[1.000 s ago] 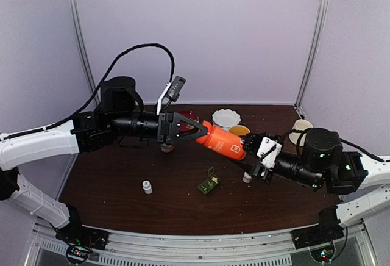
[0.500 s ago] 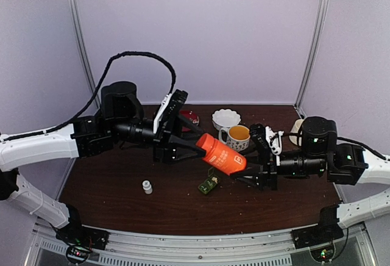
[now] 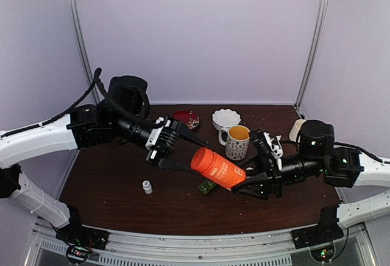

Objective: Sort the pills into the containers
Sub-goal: Screw the lid of the pill bottle onto the pill bottle.

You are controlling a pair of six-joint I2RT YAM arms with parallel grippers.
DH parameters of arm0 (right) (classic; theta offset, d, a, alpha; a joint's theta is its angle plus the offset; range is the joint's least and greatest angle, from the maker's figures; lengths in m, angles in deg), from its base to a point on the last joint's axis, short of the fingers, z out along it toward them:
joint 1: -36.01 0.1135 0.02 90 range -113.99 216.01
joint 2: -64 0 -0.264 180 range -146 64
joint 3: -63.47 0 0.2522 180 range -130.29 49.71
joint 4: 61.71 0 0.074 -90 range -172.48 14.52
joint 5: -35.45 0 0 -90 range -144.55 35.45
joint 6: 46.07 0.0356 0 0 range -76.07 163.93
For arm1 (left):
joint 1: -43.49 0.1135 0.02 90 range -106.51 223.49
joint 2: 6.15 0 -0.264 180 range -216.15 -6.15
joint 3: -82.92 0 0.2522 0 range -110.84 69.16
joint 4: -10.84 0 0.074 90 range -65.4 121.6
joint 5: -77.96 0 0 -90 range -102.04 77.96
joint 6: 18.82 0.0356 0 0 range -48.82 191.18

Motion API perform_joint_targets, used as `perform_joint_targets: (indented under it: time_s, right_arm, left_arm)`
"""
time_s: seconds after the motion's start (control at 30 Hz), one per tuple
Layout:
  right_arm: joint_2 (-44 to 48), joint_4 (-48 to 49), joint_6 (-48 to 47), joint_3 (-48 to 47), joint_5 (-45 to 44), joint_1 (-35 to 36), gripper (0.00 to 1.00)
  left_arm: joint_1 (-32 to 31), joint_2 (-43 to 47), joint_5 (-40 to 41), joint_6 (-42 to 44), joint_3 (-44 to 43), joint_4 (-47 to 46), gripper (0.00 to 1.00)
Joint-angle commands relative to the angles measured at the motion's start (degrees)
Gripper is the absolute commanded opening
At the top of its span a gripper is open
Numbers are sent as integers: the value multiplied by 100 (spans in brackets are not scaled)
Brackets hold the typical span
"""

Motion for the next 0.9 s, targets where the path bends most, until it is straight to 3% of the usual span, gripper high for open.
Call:
perform_joint_targets:
  time_s: [0.0,0.13,0.27,0.33,0.5,0.53,0.7,0.87]
  right_arm:
    - [98,1887,330,-112,418,29,0]
    - [20,1629,230,-98,526,14,0]
    - [-76,1421,192,-160,647,0,0]
    - [-78,1325,147,-189,599,-9,0]
    - [45,670,-311,-262,-95,-8,0]
    - [87,548,-457,-258,-266,-15,0]
    - [319,-42,-1049,-239,-932,-9,0]
    - [534,-268,-1528,-170,-1557,-7,0]
  left_arm:
    - [-198,-403,564,2101,124,865,18]
    - [-196,-188,617,3220,411,885,17]
    - [-208,-97,990,3466,460,844,17]
    - [-212,-16,1222,3448,529,733,30]
    - [-136,502,1280,1381,1258,-1194,93]
    - [-120,625,1177,1161,1380,-1342,97]
    - [-107,1015,1408,-418,1704,-2033,97]
    - [-111,1117,2800,-2831,1419,-1986,98]
